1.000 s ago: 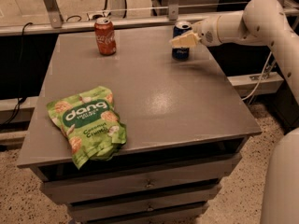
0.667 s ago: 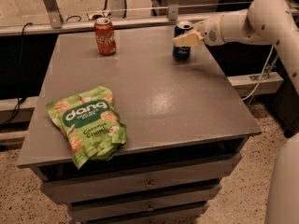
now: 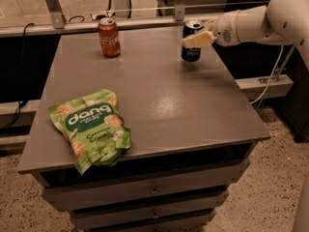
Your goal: Move pepsi can near green rice chip bag
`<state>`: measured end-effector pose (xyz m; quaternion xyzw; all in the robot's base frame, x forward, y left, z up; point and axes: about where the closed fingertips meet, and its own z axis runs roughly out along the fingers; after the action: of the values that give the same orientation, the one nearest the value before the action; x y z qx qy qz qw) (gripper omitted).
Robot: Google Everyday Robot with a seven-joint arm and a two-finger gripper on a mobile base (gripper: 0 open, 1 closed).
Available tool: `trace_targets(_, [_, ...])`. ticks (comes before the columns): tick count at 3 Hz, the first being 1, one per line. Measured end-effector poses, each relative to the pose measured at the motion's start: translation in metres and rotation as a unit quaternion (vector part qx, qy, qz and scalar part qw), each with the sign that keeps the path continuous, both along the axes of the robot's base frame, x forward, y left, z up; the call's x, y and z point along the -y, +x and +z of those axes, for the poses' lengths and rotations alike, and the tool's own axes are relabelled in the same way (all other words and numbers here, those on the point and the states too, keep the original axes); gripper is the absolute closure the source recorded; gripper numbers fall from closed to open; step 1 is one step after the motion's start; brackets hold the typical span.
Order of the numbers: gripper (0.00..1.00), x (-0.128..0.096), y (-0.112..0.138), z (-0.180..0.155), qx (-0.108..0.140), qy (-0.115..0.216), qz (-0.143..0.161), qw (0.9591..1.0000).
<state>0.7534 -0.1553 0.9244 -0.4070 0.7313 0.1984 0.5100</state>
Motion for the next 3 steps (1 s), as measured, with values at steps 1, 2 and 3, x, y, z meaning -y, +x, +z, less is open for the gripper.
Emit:
trace_targets(1, [1.00,0.000,0.000,0.000,0.000,0.000,0.000,1.0000])
trace_targets(2, [1.00,-0.018,-0.016,0.000,-0.005,0.006,0.038,0.9992])
trace_targets(3, [1.00,-0.062,-0.081,0.009,-0.012,0.021,0.140,0.9898])
